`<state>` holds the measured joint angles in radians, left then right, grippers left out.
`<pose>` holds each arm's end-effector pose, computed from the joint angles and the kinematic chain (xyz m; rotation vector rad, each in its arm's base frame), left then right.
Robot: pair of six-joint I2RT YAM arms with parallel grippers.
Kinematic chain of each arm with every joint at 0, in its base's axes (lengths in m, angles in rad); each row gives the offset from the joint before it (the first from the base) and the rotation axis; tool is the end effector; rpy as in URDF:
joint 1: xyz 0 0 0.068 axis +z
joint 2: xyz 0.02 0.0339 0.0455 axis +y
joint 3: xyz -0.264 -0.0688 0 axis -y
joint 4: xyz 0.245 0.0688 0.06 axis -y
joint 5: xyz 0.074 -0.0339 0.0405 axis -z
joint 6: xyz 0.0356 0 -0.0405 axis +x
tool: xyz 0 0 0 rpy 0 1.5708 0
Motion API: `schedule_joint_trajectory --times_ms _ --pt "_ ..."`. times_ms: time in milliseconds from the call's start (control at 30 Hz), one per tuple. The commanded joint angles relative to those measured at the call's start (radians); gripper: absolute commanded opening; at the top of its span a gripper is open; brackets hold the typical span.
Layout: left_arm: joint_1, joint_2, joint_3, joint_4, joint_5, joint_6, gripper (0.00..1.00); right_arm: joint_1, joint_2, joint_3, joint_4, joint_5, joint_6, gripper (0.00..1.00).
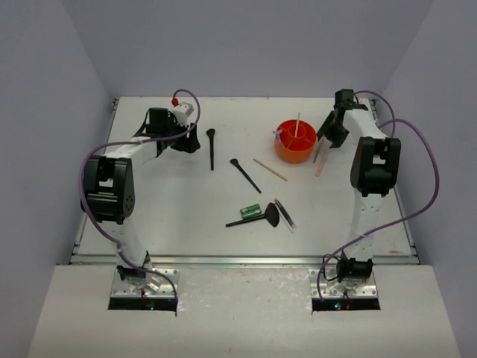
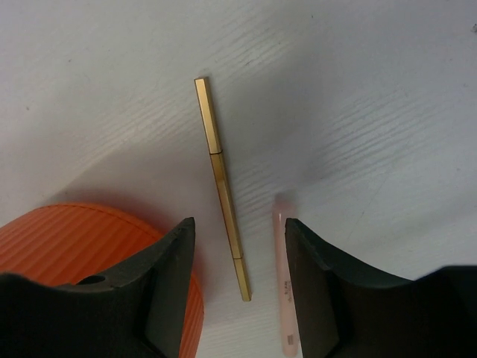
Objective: Organize the makeup
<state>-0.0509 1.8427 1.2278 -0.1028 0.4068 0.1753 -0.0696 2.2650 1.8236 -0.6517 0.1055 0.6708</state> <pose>0.4048 -0.0347 0.2053 0.4612 2.2011 -0.3977 0.4849 -0.0376 0.1688 0.9921 2.4622 0.0575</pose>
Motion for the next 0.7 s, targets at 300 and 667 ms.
schedule_joint_trajectory --times_ms 300,667 --pt "0.023 -0.068 -0.014 0.023 0.010 0.013 0.60 0.040 0.100 0.187 -0.082 0.136 -0.118 0.50" --pt "0.031 -0.079 -0.030 0.020 0.003 0.020 0.60 0.062 0.215 0.266 -0.111 0.218 -0.189 0.40"
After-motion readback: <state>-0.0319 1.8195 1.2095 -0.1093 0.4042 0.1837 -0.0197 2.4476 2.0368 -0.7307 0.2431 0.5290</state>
